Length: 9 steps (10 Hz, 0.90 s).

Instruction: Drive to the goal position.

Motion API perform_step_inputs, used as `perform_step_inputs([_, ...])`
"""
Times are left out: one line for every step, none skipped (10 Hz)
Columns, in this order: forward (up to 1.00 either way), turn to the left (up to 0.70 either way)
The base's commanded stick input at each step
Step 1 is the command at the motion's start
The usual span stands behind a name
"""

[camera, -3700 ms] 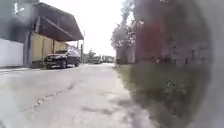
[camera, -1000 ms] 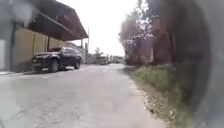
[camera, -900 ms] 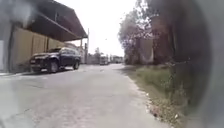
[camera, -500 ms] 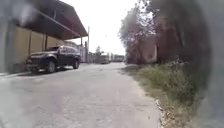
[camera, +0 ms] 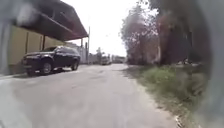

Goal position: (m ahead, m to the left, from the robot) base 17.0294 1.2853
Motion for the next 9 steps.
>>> perform_step_inputs([1.00, 0.00])
perform_step_inputs([1.00, 0.00])
perform_step_inputs([1.00, 0.00])
perform_step_inputs([1.00, -0.09])
perform_step_inputs([1.00, -0.28])
perform_step_inputs([1.00, -0.40])
perform_step_inputs([1.00, -0.40])
perform_step_inputs([1.00, 0.00])
perform_step_inputs([1.00, 0.00])
